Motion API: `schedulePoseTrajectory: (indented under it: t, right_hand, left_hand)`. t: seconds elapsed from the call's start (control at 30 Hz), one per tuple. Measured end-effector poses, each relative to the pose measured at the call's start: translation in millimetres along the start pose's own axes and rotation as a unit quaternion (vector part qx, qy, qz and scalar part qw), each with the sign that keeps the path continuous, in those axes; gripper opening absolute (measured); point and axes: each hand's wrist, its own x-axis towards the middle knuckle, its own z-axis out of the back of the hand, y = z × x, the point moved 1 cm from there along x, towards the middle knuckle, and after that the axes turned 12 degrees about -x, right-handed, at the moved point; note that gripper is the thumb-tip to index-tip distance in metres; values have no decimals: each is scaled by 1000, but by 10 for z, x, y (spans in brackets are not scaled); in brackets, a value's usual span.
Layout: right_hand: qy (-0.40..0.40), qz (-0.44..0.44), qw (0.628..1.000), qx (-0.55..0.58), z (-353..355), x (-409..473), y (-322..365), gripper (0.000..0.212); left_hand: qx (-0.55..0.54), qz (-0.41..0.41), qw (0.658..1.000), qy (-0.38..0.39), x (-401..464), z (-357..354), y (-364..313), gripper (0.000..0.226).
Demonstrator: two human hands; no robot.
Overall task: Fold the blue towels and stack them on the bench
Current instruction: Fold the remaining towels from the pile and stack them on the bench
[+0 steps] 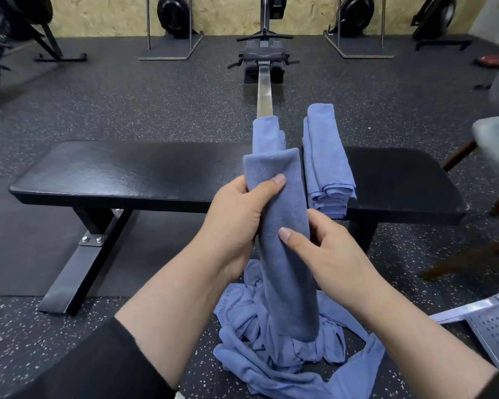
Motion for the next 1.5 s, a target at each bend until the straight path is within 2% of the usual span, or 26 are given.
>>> schedulePoseTrajectory:
  t: [0.17, 0.33, 0.47, 0.63, 0.7, 0.93, 1.07, 1.17, 1.33, 1.5]
  right_hand:
    - [25, -6, 998, -54, -24, -14, -30, 14]
    - [155, -22, 980, -123, -97, -77, -68, 20]
    - [197, -34, 969, -147, -113, -106, -110, 16]
    - [161, -35, 975, -150, -47, -116, -110, 46]
    - [137, -41, 977, -158, -19, -111, -135, 48]
    - [129, -66, 983, -111, 37, -182, -167, 24]
    - [120, -82, 985, -95, 79, -193, -209, 38]
    - [86, -78, 988, -104, 113, -183, -235, 42]
    - [86, -58, 991, -80, 149, -192, -179, 21]
    - [105, -51, 993, -30, 175, -169, -104, 9]
  left_hand:
    - [-6, -34, 999, -34, 51, 40, -82, 16]
    - [-30, -68, 994, -76, 76, 116, -164, 18]
    - [-32, -81, 992, -88, 121, 213, -239, 12]
    - [-35, -105, 988, -108, 178, 333, -319, 12]
    - [-36, -111, 986, -118, 195, 371, -334, 14]
    - [-44, -123, 981, -145, 267, 476, -368, 12]
    - [-69, -107, 980, -151, 313, 509, -351, 24]
    - [-69, -44, 989, -121, 359, 501, -293, 33]
    - [-100, -36, 977, -183, 417, 553, -280, 26]
    - [-77, -43, 984, -156, 531, 505, -379, 27]
